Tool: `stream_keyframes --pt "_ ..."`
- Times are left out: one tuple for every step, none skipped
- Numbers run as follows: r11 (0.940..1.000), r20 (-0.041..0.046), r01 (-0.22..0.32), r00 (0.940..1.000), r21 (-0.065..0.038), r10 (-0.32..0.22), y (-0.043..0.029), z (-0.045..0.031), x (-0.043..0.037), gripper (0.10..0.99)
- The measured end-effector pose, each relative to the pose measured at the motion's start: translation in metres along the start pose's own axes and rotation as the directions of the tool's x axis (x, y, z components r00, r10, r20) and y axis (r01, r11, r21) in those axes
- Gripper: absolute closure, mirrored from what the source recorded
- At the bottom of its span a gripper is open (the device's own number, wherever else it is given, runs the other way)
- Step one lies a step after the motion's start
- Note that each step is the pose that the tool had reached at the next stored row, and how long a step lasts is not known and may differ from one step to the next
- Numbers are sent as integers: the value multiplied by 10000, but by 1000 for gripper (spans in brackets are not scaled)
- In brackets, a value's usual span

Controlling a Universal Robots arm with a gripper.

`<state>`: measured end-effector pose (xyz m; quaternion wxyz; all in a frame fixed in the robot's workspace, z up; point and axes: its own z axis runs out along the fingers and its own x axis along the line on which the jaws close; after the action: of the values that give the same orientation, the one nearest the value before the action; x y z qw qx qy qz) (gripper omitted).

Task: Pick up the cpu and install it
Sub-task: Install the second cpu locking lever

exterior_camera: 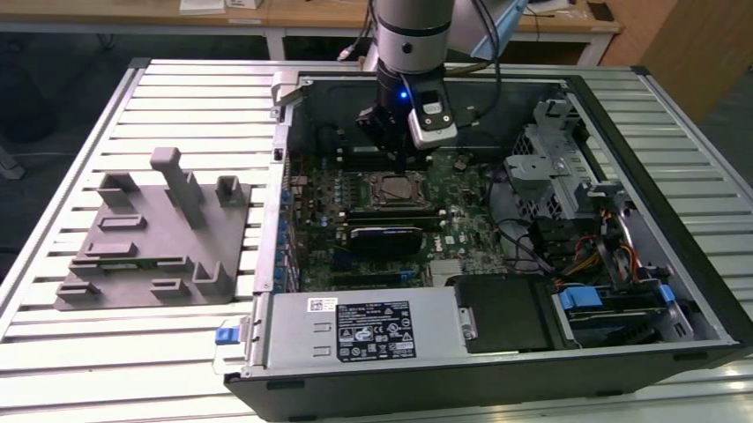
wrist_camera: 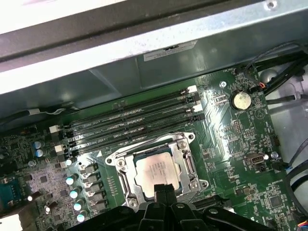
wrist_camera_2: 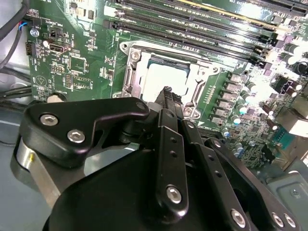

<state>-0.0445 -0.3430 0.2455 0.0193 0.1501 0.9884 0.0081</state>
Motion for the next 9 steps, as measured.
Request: stream_keyframes --pt "10000 -1 1 10000 1 -1 -3 -1 -1 980" --pt "10000 -1 2 10000 2 -2 -11 -1 -4 980" --pt "10000 -1 1 10000 2 -1 -23 -1 -7 980" --pt "10000 0 0 10000 0 0 -40 -1 -12 980" --pt "10000 -1 0 10000 0 0 -60 -1 -19 980" --pt "10000 -1 -1 10000 1 1 -83 -1 -26 980" --pt "10000 -1 0 10000 0 0 -106 -1 -33 980" --pt "10000 0 -1 10000 0 1 -130 -1 -40 980" --pt "10000 0 -1 10000 0 1 -154 -1 -48 980"
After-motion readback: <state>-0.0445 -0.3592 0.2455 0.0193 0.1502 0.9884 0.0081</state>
